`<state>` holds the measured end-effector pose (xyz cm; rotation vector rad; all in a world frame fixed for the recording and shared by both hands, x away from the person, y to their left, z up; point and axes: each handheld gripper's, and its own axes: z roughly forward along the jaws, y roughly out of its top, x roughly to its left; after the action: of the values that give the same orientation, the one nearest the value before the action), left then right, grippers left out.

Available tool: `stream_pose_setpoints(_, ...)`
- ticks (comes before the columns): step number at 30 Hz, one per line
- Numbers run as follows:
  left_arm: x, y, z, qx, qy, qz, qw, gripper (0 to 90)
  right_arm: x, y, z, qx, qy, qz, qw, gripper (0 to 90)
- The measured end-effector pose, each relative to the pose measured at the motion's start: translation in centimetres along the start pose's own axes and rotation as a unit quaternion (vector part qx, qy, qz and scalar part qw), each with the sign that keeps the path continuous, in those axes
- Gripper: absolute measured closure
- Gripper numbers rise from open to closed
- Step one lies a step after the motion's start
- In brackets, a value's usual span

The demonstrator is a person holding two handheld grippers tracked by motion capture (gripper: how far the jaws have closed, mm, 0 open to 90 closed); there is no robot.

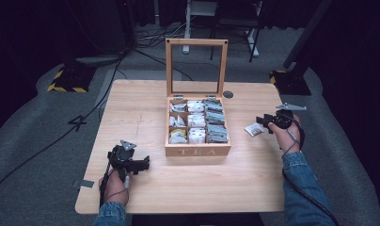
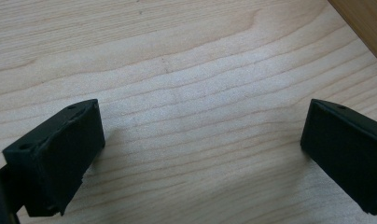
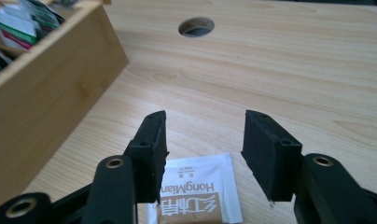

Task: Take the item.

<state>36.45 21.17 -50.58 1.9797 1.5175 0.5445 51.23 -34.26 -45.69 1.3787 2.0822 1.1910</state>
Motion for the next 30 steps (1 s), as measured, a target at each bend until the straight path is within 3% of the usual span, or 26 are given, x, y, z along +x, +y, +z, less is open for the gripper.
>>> stream_pose_setpoints(6,0.0,0.0,0.0,0.000,0.000,0.000,1.0000,0.0,0.3,0.3,-2.0,-0.030,0.022,-0.015,0.9992,48.9)
stream_pose_setpoints(11,0.0,0.0,0.0,0.000,0.000,0.000,1.0000,0.0,0.8,0.3,-3.5,-0.037,0.040,-0.021,0.9983,48.0)
stream_pose_setpoints(20,0.0,0.0,0.0,0.000,0.000,0.000,1.0000,0.0,2.9,-0.7,-7.1,-0.044,0.063,-0.055,0.9955,47.9)
stream_pose_setpoints(21,0.0,0.0,0.0,0.000,0.000,0.000,1.0000,0.0,3.6,-1.0,-7.7,-0.044,0.071,-0.064,0.9944,47.8)
stream_pose_setpoints(22,0.0,0.0,0.0,0.000,0.000,0.000,1.0000,0.0,3.6,-1.0,-7.7,-0.044,0.071,-0.064,0.9944,47.8)
stream_pose_setpoints(24,0.0,0.0,0.0,0.000,0.000,0.000,1.0000,0.0,4.9,-1.6,-8.3,-0.040,0.085,-0.088,0.9917,47.5)
stream_pose_setpoints(30,0.0,0.0,0.0,0.000,0.000,0.000,1.0000,0.0,6.7,-2.4,-8.9,-0.036,0.107,-0.108,0.9877,47.5)
